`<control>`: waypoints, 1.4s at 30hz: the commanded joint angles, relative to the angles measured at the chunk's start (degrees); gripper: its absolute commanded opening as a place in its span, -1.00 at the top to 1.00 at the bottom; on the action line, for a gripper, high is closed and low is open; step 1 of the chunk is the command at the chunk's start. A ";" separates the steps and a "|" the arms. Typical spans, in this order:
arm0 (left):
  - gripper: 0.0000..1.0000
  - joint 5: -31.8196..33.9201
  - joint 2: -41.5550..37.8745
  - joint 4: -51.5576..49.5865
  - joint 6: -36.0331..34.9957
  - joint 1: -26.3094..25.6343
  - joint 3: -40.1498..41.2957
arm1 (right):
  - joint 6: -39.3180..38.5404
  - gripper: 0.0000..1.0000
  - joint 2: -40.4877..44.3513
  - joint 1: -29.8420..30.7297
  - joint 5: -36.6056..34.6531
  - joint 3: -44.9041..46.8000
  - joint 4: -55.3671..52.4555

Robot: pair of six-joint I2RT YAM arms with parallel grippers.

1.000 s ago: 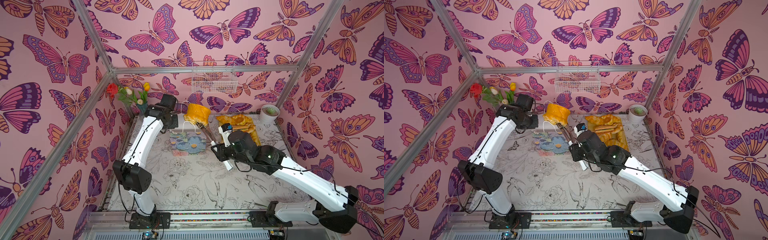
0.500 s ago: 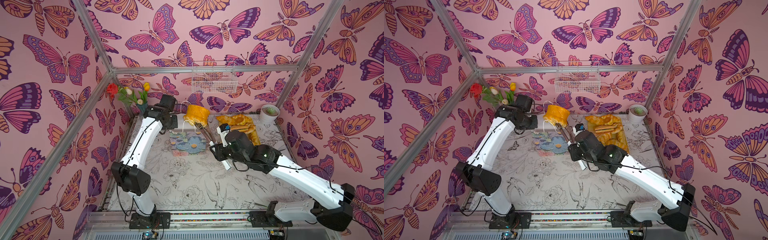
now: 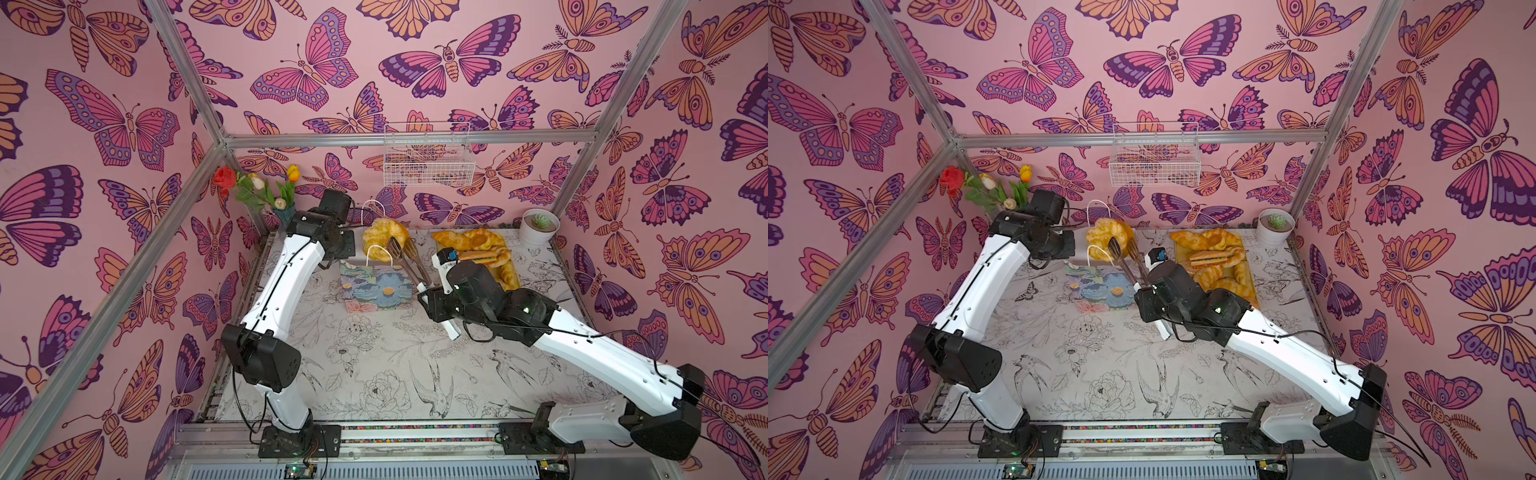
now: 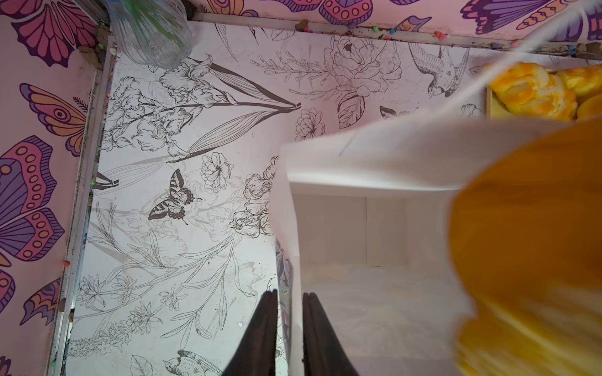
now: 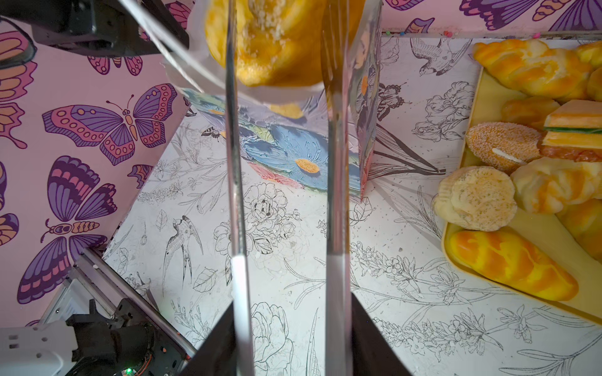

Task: Pack bread into a paper bag
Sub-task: Place the fake bread in the paper bag, then pick up the fake bread from the plate.

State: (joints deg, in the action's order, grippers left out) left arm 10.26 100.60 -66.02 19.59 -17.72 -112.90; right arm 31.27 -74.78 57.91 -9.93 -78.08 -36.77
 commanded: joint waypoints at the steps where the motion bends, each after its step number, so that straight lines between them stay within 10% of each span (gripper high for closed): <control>1: 0.59 0.02 -1.28 -0.16 0.01 -0.30 1.09 | 0.13 0.07 1.26 0.44 -0.98 -1.42 1.74; 31: 0.57 0.85 -2.75 0.01 0.28 -0.24 1.30 | 0.28 0.04 12.77 -3.62 -25.87 3.58 -12.49; 42: 0.58 1.33 -2.68 0.38 0.71 -0.21 2.59 | 8.66 0.05 19.00 -16.74 -16.74 13.93 -13.80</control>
State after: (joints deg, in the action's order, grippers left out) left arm 10.52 98.70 -65.87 19.79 -17.72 -111.35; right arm 36.29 -57.30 43.81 -30.00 -64.75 -50.52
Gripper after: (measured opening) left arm 0.212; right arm 0.478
